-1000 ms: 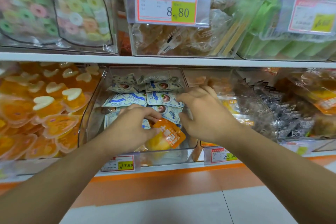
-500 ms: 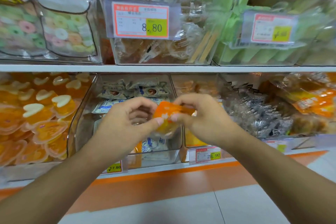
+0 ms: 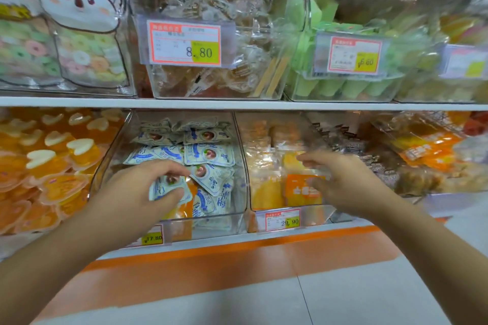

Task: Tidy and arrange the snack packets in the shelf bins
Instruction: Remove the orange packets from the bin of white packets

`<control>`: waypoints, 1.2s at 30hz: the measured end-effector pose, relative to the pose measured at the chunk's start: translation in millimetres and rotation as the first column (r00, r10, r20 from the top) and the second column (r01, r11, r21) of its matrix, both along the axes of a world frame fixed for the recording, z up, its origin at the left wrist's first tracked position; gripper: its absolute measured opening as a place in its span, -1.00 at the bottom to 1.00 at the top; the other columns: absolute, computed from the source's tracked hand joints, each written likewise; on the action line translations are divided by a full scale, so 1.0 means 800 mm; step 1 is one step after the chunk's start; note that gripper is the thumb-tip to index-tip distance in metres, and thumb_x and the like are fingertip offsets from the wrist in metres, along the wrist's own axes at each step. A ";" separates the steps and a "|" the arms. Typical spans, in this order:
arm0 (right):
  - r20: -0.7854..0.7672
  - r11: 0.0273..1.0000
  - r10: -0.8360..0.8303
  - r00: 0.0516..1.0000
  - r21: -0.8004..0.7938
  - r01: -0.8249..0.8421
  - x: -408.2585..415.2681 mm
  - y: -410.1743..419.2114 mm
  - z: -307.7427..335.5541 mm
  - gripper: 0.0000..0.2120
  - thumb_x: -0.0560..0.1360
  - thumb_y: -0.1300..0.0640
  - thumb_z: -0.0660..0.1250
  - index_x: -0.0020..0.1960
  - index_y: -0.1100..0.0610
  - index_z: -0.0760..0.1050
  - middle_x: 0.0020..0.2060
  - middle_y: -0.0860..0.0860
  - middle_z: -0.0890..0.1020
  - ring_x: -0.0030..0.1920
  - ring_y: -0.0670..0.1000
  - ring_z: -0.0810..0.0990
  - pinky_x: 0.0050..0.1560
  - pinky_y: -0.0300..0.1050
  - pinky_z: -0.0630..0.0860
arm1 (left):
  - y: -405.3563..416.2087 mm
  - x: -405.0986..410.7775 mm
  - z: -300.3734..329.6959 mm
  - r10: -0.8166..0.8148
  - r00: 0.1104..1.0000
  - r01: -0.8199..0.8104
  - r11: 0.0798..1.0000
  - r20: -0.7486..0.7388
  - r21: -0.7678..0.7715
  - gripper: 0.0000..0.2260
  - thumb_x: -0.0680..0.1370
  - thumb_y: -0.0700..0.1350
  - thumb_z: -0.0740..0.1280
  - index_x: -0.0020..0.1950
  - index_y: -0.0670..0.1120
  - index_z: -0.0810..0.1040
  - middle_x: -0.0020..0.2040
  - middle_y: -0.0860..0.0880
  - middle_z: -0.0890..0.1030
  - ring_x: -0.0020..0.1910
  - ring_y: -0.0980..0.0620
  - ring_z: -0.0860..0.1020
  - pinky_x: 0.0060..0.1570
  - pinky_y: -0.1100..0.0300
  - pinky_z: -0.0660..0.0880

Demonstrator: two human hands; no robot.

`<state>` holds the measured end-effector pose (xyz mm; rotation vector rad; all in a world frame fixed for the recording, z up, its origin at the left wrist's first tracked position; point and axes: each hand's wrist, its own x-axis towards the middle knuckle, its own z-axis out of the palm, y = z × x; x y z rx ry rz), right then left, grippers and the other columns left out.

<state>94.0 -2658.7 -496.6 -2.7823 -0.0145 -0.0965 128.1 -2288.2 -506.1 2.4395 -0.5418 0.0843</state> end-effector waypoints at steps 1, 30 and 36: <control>0.020 0.999 0.019 1.000 -0.042 -0.018 -0.001 0.008 0.001 -0.55 0.58 0.10 0.47 0.44 -0.09 0.53 0.32 -0.09 0.65 0.34 0.01 0.58 0.29 -0.12 0.43 | 0.009 0.000 0.000 0.000 1.000 -0.001 0.999 0.025 0.050 -0.79 0.57 0.05 0.42 0.17 0.30 0.58 0.15 0.38 0.59 0.13 0.36 0.51 0.10 0.30 0.40; -0.024 0.634 0.557 0.830 -0.634 -0.443 0.142 0.238 -0.004 -0.38 0.44 0.18 0.37 0.45 -0.23 0.52 0.53 -0.12 0.43 0.64 0.11 0.13 0.58 0.18 0.06 | 0.105 0.026 -0.038 -0.159 0.971 0.083 0.924 0.178 0.372 -0.58 0.68 0.12 0.18 0.57 0.24 0.32 0.61 0.26 0.23 0.63 0.24 -0.05 0.53 0.22 -0.34; 0.086 0.684 0.695 0.714 -0.386 -0.619 0.107 0.272 -0.023 -0.69 0.55 0.02 0.34 0.27 -0.07 0.66 0.19 -0.13 0.69 0.31 0.01 0.52 0.26 0.05 0.37 | 0.112 0.027 -0.034 -0.077 0.987 0.035 0.958 0.140 0.285 -0.53 0.68 0.15 0.16 0.61 0.19 0.25 0.63 0.27 0.15 0.62 0.30 -0.11 0.46 0.38 -0.28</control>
